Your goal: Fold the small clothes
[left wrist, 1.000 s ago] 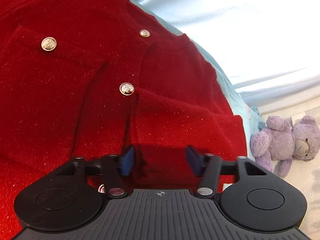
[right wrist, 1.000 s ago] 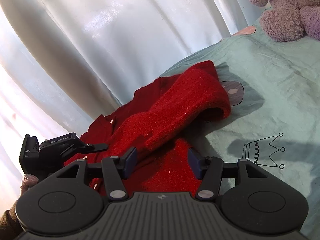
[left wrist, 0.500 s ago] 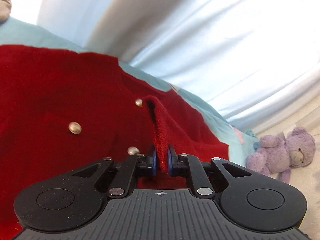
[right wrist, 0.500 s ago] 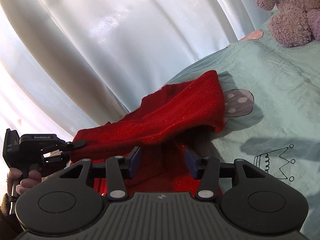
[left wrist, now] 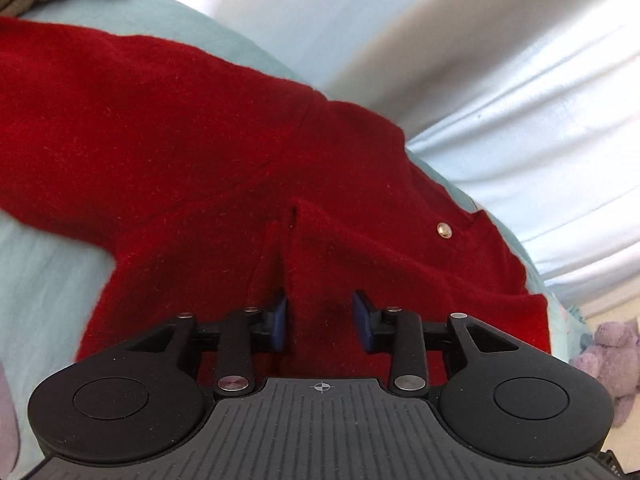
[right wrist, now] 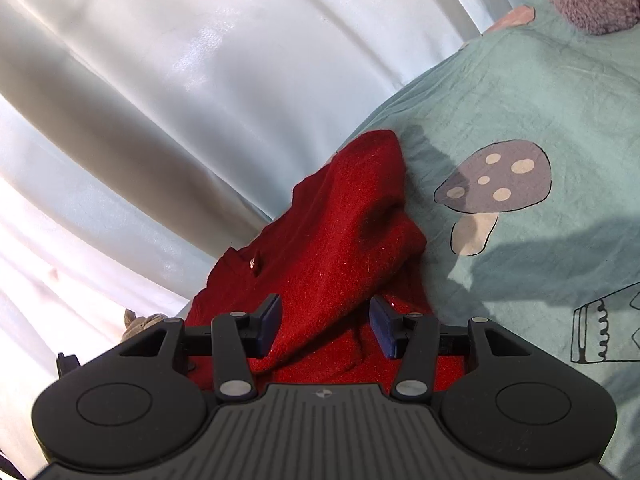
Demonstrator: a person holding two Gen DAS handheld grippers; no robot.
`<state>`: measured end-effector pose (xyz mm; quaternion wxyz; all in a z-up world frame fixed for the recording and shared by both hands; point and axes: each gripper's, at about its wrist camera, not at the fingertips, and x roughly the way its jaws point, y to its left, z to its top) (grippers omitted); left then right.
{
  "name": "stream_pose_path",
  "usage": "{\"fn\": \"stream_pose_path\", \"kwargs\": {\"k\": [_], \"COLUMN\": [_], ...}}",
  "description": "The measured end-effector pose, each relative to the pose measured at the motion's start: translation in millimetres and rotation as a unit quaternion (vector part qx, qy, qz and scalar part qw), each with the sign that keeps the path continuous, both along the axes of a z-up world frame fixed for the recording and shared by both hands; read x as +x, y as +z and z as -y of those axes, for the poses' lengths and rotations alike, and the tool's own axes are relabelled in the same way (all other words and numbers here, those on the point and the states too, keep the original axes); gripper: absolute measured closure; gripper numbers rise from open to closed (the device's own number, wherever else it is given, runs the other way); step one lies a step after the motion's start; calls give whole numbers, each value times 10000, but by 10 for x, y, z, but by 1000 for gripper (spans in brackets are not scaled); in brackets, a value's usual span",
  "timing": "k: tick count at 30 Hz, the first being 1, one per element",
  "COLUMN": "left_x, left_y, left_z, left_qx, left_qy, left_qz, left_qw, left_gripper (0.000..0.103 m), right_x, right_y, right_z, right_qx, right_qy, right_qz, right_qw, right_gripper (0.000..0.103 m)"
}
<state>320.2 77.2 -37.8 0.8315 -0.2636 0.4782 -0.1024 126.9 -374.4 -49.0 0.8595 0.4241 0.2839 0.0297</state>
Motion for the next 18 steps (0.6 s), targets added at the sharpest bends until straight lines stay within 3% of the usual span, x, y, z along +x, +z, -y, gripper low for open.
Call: {"fn": "stream_pose_path", "kwargs": {"k": [2, 4, 8, 10, 12, 15, 18], "left_x": [48, 77, 105, 102, 91, 133, 172], "left_y": [-6, 15, 194, 339, 462, 573, 587], "left_z": [0, 51, 145, 134, 84, -22, -119], "left_qx": [-117, -17, 219, 229, 246, 282, 376], "left_qy": [-46, -130, -147, -96, -11, 156, 293], "left_qz": [29, 67, 333, 555, 781, 909, 894], "left_qw": [9999, 9999, 9991, 9981, 9966, 9953, 9949], "left_gripper": [69, 89, 91, 91, 91, 91, 91], "right_x": [78, 151, 264, 302, 330, 369, 417], "right_y": [-85, -174, -295, -319, -299, -275, -331], "right_z": [58, 125, 191, 187, 164, 112, 116], "right_qx": [290, 673, 1127, 1207, 1180, 1154, 1342], "right_qy": [-118, -237, -373, -398, -349, -254, -238], "right_qz": [-58, -117, -199, -214, -138, -31, -89], "right_qw": [9995, 9974, 9927, 9917, 9923, 9930, 9906], "right_gripper": [55, 62, 75, 86, 88, 87, 73]}}
